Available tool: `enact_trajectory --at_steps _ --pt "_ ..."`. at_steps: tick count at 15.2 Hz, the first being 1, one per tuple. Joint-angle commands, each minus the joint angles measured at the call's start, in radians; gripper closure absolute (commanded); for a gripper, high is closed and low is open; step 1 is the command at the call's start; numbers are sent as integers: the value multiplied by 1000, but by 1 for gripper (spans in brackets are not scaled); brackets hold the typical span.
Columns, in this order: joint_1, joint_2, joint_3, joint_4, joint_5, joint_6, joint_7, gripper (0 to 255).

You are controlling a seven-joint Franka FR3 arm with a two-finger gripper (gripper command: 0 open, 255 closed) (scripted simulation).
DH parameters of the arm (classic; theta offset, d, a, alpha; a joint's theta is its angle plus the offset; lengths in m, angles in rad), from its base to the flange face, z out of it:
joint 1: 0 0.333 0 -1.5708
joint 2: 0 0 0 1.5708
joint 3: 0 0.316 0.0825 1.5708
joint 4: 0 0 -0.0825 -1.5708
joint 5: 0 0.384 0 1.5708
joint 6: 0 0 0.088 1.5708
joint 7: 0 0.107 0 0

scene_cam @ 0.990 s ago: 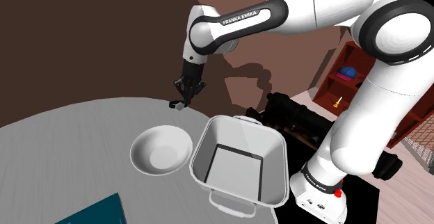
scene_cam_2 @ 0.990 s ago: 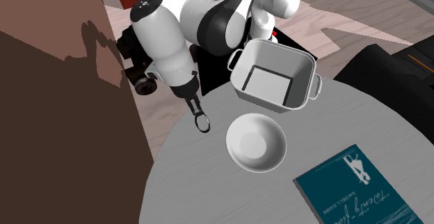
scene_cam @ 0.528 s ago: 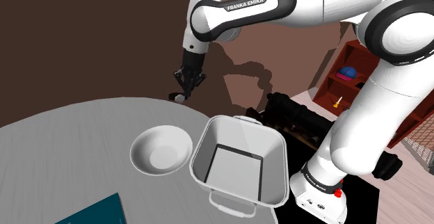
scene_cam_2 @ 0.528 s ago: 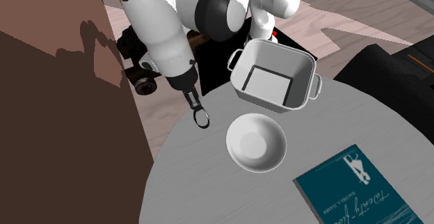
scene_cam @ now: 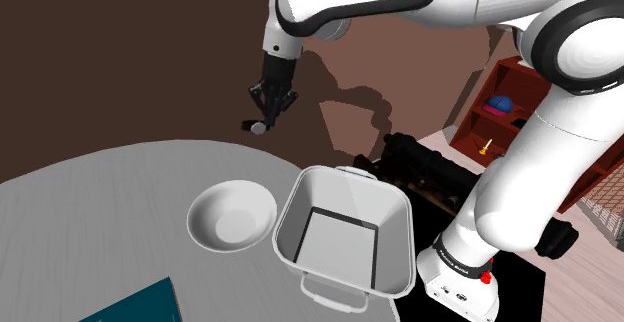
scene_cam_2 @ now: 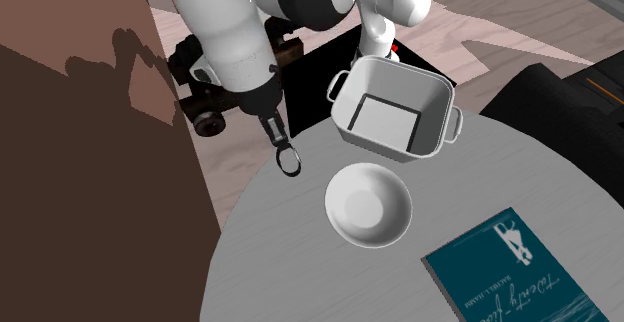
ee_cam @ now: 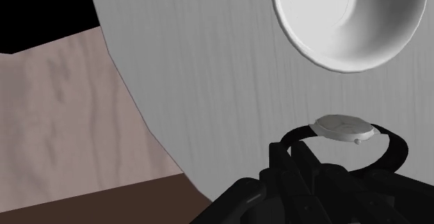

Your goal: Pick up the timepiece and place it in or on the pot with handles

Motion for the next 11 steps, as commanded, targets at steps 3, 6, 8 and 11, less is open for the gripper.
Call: enact_trajectory --at_steps 3,6,8,11 --pt "-1 -4 -1 47 -3 -51 12 255" --pt "-2 -6 -2 84 -5 -89 20 255" --pt "0 -47 0 39 2 -84 21 255" --pt "7 -166 6 -90 26 -71 23 255"
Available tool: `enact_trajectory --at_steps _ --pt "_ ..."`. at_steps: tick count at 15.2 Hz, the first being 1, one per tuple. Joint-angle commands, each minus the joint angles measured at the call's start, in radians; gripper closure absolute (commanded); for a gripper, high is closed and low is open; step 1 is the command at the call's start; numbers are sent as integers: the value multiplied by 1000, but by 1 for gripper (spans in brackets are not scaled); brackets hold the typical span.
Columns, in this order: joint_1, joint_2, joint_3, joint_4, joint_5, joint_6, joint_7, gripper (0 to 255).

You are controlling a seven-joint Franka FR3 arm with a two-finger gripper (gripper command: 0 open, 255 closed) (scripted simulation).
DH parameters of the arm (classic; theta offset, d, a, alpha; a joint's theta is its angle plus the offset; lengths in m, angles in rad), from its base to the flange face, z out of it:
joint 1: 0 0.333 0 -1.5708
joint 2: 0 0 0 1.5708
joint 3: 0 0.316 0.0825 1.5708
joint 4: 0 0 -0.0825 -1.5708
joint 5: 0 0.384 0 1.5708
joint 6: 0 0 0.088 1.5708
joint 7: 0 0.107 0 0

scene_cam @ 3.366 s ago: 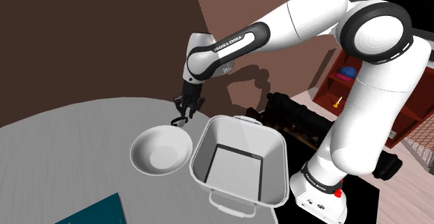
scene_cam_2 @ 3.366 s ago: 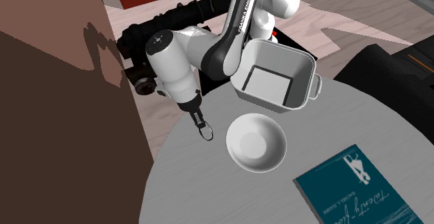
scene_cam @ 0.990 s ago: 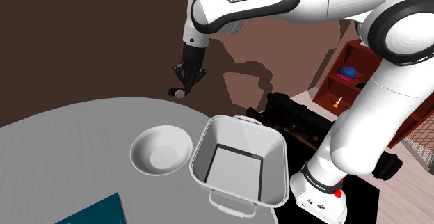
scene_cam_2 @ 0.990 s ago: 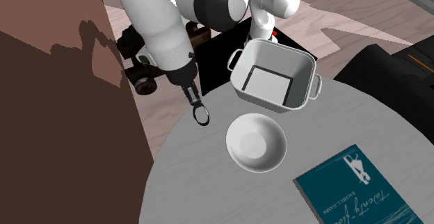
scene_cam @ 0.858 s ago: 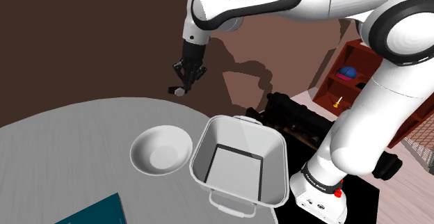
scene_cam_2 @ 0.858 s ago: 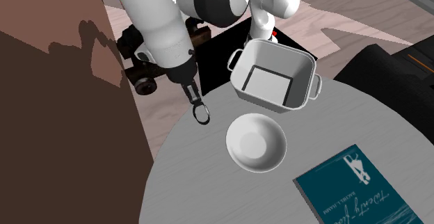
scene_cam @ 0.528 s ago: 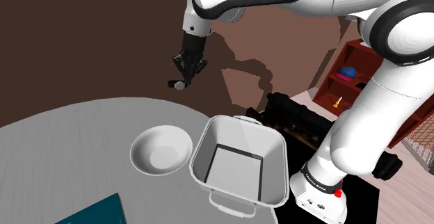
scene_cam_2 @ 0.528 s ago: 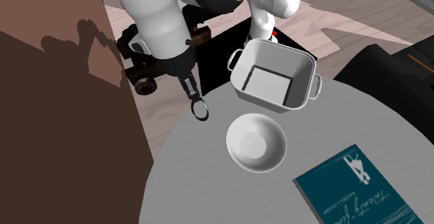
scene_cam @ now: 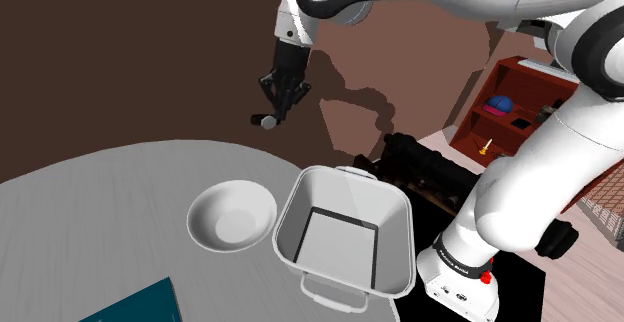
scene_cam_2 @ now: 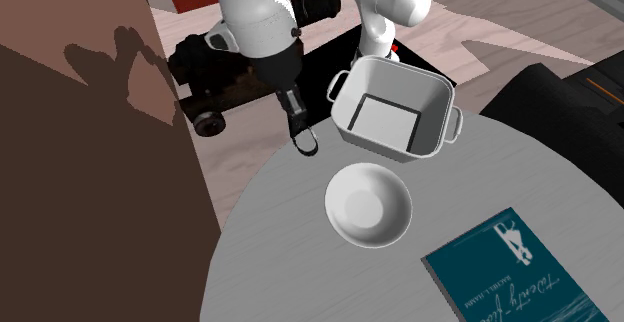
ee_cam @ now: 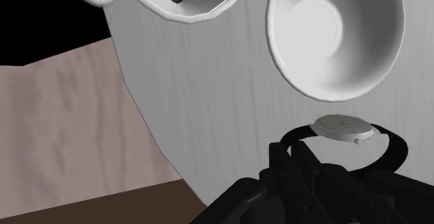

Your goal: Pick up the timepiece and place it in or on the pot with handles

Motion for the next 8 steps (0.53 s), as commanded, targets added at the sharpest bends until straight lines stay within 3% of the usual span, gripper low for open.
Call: enact_trajectory --at_steps 1,8 --pt "5 -75 4 -78 15 5 3 255" --pt "38 -348 17 -322 68 -15 26 255"
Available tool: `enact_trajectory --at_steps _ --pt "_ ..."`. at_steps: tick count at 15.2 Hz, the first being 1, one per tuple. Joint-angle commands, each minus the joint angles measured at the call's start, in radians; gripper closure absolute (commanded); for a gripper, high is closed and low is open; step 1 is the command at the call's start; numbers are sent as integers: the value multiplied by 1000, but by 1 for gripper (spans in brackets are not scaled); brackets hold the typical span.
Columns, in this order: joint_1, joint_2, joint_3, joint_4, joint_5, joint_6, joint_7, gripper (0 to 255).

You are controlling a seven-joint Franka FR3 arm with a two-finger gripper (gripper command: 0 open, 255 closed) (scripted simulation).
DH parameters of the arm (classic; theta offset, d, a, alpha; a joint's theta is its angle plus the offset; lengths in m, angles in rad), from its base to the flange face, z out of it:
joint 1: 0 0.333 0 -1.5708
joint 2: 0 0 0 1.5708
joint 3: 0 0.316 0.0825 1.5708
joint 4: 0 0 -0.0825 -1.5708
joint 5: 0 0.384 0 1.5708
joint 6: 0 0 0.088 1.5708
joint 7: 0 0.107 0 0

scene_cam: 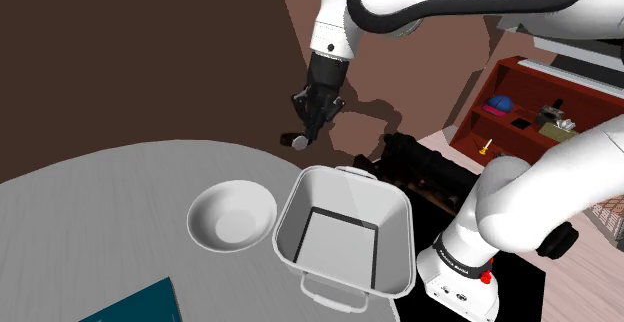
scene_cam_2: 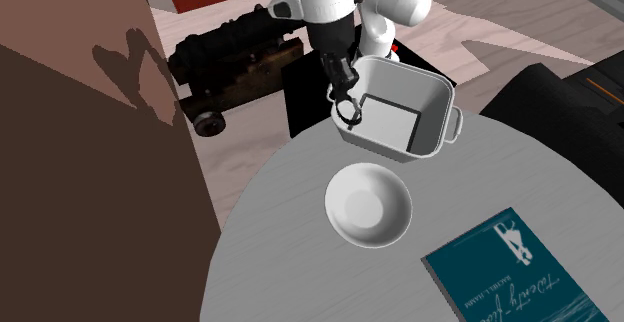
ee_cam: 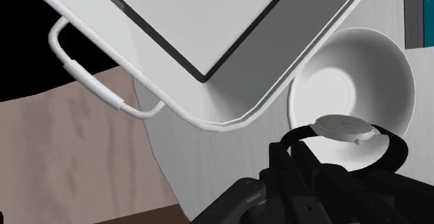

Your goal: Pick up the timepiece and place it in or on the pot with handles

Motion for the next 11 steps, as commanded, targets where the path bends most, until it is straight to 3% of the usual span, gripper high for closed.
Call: enact_trajectory --at_steps 1,11 --pt "10 -76 2 -59 14 -15 8 255" --pt "94 -487 31 -304 90 -156 108 255"
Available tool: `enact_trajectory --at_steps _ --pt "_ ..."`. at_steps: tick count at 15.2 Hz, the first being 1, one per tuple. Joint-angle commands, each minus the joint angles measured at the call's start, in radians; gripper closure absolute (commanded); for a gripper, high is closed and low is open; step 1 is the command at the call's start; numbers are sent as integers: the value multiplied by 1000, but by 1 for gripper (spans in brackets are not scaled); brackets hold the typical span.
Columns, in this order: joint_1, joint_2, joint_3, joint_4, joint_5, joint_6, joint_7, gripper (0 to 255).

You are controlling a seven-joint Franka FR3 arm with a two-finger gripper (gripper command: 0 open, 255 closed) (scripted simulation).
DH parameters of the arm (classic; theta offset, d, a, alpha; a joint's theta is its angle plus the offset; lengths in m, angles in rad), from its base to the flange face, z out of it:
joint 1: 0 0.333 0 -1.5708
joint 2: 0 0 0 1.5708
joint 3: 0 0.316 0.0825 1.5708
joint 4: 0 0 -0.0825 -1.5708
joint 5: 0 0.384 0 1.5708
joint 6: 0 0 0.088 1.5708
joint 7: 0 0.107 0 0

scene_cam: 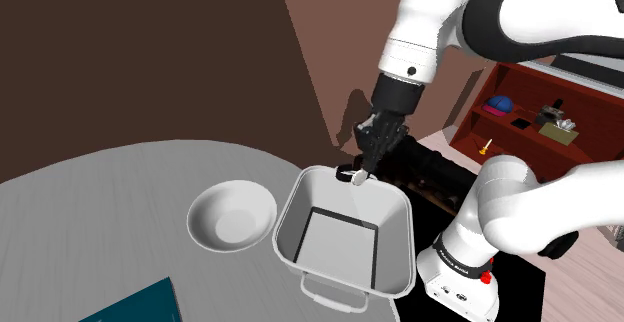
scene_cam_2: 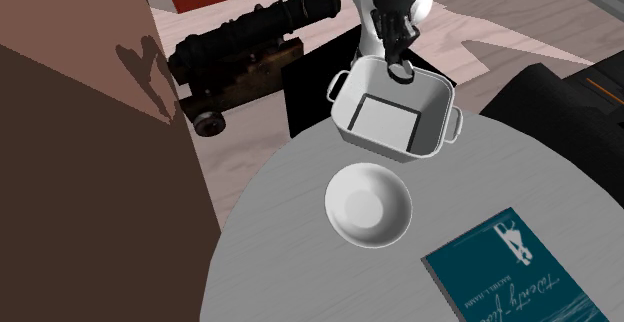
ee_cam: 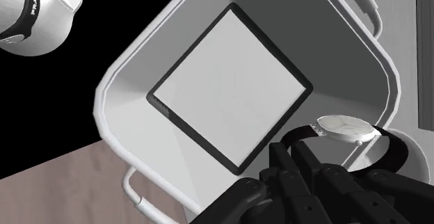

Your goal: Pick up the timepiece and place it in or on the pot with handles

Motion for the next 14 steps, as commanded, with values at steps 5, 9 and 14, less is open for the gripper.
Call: enact_trajectory --at_steps 5,9,14 --pt "17 -47 26 -90 28 47 3 255" --pt "21 -51 38 -144 42 95 -9 255" --pt "28 -49 54 -208 62 159 -26 255"
